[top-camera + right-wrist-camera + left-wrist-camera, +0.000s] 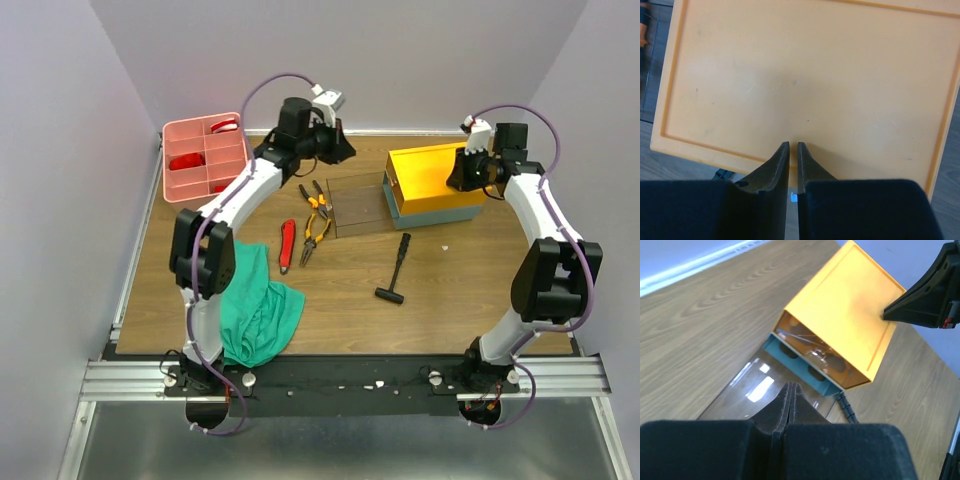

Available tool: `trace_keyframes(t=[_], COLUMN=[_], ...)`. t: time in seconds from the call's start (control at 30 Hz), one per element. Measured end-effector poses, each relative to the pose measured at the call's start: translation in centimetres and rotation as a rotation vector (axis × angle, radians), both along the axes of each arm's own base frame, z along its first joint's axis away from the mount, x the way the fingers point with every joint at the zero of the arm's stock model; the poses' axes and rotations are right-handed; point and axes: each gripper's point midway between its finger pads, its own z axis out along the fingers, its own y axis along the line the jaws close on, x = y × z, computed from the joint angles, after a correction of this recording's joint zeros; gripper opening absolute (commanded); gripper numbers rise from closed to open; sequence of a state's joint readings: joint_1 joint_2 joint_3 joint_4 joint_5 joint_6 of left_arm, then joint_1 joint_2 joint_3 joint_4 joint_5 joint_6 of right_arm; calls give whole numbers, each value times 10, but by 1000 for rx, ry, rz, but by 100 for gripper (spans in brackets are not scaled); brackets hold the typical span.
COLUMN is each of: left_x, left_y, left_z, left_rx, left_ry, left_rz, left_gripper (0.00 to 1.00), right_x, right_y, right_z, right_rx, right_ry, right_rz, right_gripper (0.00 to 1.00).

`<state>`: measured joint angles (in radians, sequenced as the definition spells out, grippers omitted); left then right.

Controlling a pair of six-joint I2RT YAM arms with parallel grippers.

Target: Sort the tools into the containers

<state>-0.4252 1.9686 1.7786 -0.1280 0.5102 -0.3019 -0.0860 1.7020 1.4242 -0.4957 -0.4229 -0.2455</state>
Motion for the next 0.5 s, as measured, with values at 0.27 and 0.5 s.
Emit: trace_keyframes(t=[0.27,0.5], left_x=[8,48], left_y=[-18,70], left_z=[-43,-78], left_rx=[85,255], left_ry=[66,106], left_rz=[99,451], left_gripper=[52,57], right_x=[-8,-9], right_y=[-3,-3], right_z=[8,6], right_rx=[-26,-27], right_ry=[-23,-19], right_rz=[-1,-2], right_gripper=[19,19])
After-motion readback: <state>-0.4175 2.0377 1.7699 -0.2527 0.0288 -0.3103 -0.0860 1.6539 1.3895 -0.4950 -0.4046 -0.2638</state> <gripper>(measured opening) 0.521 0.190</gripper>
